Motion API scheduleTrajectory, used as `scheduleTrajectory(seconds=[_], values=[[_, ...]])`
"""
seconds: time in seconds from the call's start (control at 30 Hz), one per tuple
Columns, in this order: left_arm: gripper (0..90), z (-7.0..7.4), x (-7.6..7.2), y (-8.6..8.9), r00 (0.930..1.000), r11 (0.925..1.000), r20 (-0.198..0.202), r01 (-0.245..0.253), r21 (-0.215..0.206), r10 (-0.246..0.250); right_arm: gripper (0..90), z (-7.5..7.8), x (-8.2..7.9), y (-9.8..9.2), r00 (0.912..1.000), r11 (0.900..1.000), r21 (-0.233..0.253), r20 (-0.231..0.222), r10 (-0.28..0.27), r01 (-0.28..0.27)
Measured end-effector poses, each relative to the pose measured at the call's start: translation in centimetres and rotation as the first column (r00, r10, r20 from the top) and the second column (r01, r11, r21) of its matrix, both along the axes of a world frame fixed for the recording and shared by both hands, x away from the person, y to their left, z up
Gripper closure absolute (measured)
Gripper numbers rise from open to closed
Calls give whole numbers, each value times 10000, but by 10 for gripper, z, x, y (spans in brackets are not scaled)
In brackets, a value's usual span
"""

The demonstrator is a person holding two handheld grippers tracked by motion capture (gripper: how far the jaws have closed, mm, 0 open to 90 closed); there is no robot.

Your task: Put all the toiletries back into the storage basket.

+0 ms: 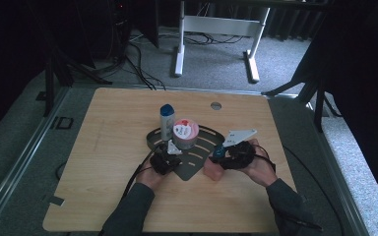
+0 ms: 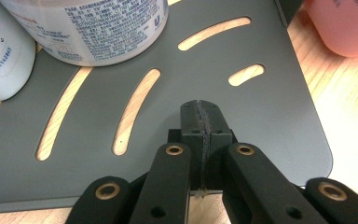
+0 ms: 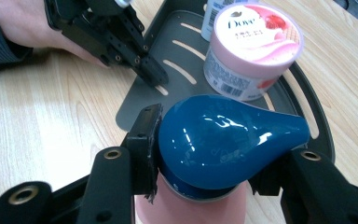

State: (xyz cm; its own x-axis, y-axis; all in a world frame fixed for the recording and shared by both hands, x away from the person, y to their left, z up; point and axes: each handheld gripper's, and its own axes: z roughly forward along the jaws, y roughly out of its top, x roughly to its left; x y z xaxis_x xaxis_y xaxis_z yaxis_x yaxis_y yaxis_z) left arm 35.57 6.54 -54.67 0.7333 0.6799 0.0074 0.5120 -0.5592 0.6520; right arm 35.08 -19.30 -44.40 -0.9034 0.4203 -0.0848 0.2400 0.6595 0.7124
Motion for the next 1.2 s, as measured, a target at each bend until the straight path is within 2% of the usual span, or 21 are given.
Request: scheduleTrajectory(seconds=[0.33, 1.2], values=[[900, -1, 1, 2, 9999, 9997, -94, -40, -223, 38, 530, 3, -2, 7, 9999, 9999, -42, 47, 127, -126], [900, -1, 1, 3, 9999, 9996, -144, -45, -271, 41, 530, 9, -12, 24, 9972, 9971, 148, 11, 746, -746]])
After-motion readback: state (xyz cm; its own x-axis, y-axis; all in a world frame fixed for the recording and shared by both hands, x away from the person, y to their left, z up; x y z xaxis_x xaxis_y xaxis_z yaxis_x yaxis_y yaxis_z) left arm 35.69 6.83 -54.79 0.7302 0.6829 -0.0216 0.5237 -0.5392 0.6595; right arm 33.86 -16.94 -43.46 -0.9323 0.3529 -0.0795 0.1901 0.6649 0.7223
